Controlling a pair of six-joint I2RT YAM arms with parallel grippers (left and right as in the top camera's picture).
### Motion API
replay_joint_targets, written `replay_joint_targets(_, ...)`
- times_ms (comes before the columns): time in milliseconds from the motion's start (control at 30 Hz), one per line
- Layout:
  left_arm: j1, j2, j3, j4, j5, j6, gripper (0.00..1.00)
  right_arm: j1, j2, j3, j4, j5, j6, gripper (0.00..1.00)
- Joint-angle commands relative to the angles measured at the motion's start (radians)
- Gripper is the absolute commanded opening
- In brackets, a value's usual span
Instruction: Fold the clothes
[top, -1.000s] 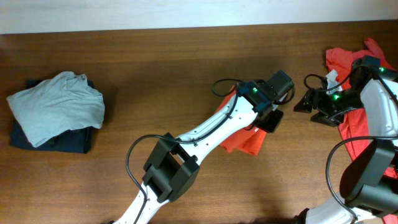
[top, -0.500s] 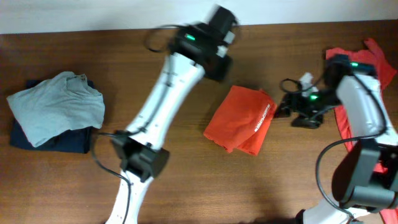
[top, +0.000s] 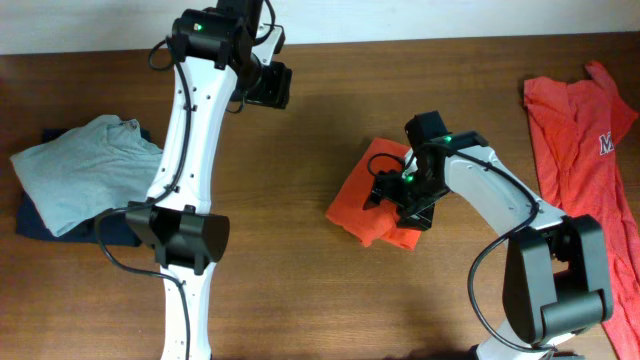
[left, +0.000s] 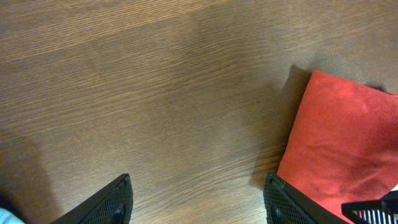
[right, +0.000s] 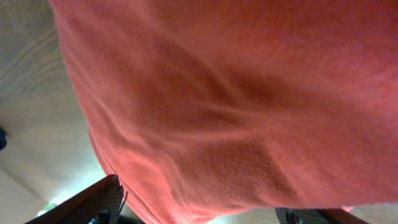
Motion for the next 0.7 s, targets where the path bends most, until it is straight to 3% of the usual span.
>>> replay_joint_targets(0,-0.002,-0.008,0.015,0.003,0.024,0.031,0.67,0.009,-0.018,-0.015,-0.009,0.061,0.091,0.86)
replay_joint_targets(67,-0.002,-0.008,0.015,0.003,0.024,0.031,0.67,0.009,-0.018,-0.031,-0.042,0.061,0.108,0.90)
replay_joint_targets(267,-0.002,-0.008,0.015,0.003,0.024,0.031,0.67,0.008,-0.018,-0.077,0.037,0.050,0.116,0.87)
replay_joint_targets(367,-0.003,-0.008,0.015,0.005,0.024,0.031,0.67,0.004,-0.018,-0.077,0.072,0.048,0.110,0.61)
replay_joint_targets(400,-0.003,-0.008,0.015,0.005,0.024,0.031,0.67,0.000,-0.023,-0.076,0.072,0.036,0.081,0.42)
replay_joint_targets(433,-0.004,-0.008,0.015,0.003,0.023,0.031,0.67,-0.002,-0.028,-0.076,0.071,0.025,0.058,0.33)
replay_joint_targets(500,-0.004,-0.008,0.015,0.004,0.023,0.031,0.67,-0.010,-0.054,-0.075,0.068,0.005,0.009,0.24)
replay_joint_targets(667,-0.004,-0.008,0.015,0.013,0.023,0.031,0.67,-0.057,-0.156,-0.066,0.025,0.080,-0.086,0.14)
